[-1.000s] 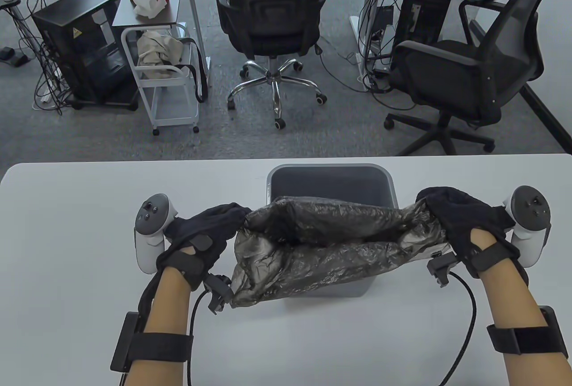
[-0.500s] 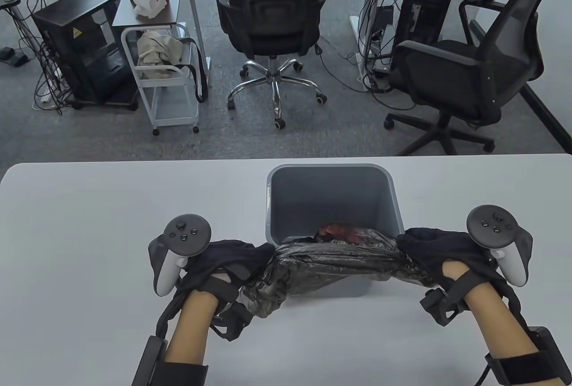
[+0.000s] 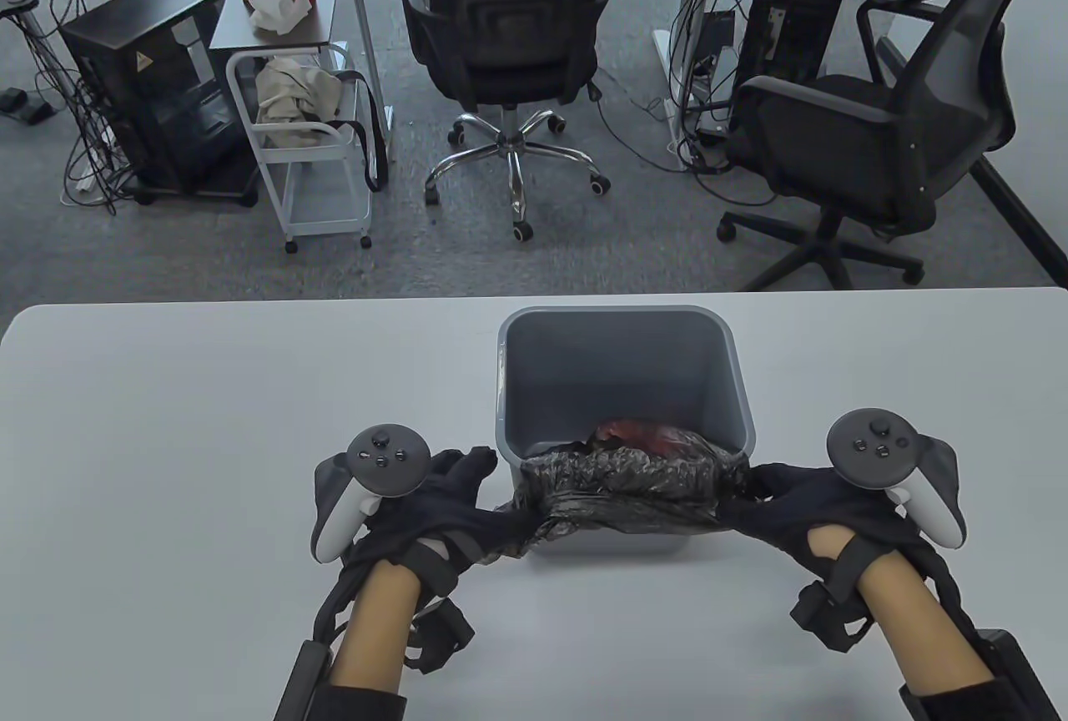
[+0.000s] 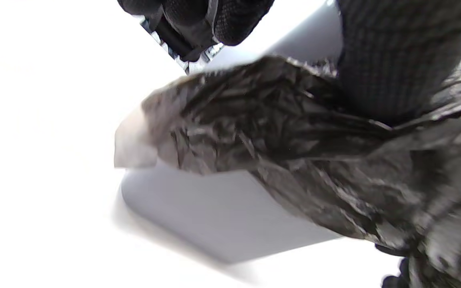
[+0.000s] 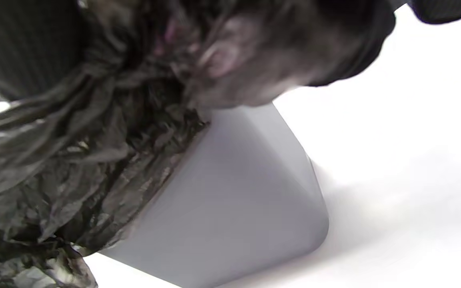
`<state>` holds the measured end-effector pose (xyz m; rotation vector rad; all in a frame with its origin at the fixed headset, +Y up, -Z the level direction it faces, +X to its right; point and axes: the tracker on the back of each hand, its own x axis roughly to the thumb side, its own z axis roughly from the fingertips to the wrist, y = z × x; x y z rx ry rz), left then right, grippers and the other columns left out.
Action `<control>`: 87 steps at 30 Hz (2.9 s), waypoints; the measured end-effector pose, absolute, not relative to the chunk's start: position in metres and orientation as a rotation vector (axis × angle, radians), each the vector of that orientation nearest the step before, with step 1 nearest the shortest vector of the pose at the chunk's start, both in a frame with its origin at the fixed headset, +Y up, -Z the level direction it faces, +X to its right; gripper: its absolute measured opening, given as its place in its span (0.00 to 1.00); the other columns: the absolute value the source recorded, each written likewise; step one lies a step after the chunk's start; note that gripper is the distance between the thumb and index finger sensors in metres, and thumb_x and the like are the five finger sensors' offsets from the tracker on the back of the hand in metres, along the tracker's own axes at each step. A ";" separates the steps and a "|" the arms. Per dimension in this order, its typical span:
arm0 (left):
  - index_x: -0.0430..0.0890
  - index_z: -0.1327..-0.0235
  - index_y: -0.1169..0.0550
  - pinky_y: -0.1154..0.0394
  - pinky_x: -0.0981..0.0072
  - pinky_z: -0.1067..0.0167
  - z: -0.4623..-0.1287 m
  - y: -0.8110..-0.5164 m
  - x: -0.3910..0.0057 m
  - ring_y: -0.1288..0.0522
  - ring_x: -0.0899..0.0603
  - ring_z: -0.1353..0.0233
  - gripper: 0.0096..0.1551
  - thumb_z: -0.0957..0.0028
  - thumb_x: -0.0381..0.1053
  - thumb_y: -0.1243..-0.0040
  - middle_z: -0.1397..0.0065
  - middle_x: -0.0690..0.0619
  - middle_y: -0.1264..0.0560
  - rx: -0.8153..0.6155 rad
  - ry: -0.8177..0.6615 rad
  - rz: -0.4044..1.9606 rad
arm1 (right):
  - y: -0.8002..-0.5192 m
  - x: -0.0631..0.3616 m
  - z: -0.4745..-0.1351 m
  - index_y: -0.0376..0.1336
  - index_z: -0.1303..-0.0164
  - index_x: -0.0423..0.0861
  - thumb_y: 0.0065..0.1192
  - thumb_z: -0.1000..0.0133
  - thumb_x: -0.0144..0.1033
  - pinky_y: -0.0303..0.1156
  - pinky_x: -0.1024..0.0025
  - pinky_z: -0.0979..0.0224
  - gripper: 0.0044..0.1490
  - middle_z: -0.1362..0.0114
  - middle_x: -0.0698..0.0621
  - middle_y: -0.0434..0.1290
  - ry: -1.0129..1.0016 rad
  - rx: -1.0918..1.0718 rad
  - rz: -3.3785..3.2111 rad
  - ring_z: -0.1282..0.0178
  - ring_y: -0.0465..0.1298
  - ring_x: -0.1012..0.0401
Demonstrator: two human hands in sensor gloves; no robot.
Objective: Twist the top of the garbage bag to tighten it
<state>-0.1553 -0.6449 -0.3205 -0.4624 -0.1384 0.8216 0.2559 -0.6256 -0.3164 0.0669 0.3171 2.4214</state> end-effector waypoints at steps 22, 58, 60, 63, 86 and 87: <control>0.50 0.40 0.17 0.30 0.26 0.42 -0.302 -0.630 -0.163 0.15 0.43 0.52 0.29 0.57 0.52 0.24 0.56 0.53 0.13 -0.118 -0.112 0.961 | -0.629 0.256 -0.295 0.81 0.69 0.45 0.73 0.57 0.50 0.56 0.25 0.38 0.21 0.55 0.46 0.78 0.007 0.096 2.310 0.50 0.75 0.42; 0.53 0.45 0.16 0.27 0.29 0.40 -0.287 -0.506 -0.037 0.14 0.44 0.48 0.27 0.60 0.51 0.21 0.54 0.55 0.13 0.156 -0.517 0.615 | -0.502 0.159 -0.255 0.77 0.47 0.45 0.70 0.55 0.51 0.52 0.22 0.36 0.32 0.42 0.42 0.75 -0.310 0.517 2.232 0.40 0.72 0.39; 0.54 0.48 0.15 0.27 0.29 0.40 -0.291 -0.506 -0.042 0.14 0.43 0.49 0.23 0.59 0.51 0.22 0.54 0.54 0.13 0.147 -0.491 0.656 | -0.509 0.168 -0.254 0.72 0.39 0.46 0.67 0.53 0.55 0.49 0.21 0.36 0.36 0.36 0.38 0.71 -0.240 0.522 2.121 0.36 0.69 0.37; 0.55 0.49 0.15 0.27 0.30 0.40 -0.298 -0.503 -0.053 0.14 0.44 0.49 0.22 0.58 0.51 0.23 0.54 0.55 0.13 0.158 -0.428 0.728 | -0.515 0.189 -0.250 0.70 0.36 0.45 0.67 0.52 0.52 0.48 0.21 0.36 0.37 0.31 0.35 0.67 -0.333 0.501 1.999 0.33 0.64 0.34; 0.61 0.43 0.17 0.38 0.26 0.34 -0.291 -0.507 -0.043 0.33 0.38 0.27 0.22 0.50 0.60 0.30 0.29 0.53 0.30 -0.056 -0.433 1.151 | -0.515 0.155 -0.266 0.72 0.41 0.42 0.67 0.56 0.53 0.46 0.24 0.34 0.38 0.24 0.33 0.53 -0.792 0.379 2.233 0.26 0.51 0.32; 0.60 0.41 0.17 0.40 0.25 0.34 -0.288 -0.507 -0.046 0.36 0.37 0.25 0.24 0.51 0.61 0.30 0.26 0.52 0.32 -0.031 -0.442 1.201 | -0.514 0.157 -0.270 0.75 0.46 0.44 0.66 0.55 0.51 0.46 0.24 0.34 0.33 0.24 0.34 0.55 -0.784 0.381 2.208 0.26 0.51 0.32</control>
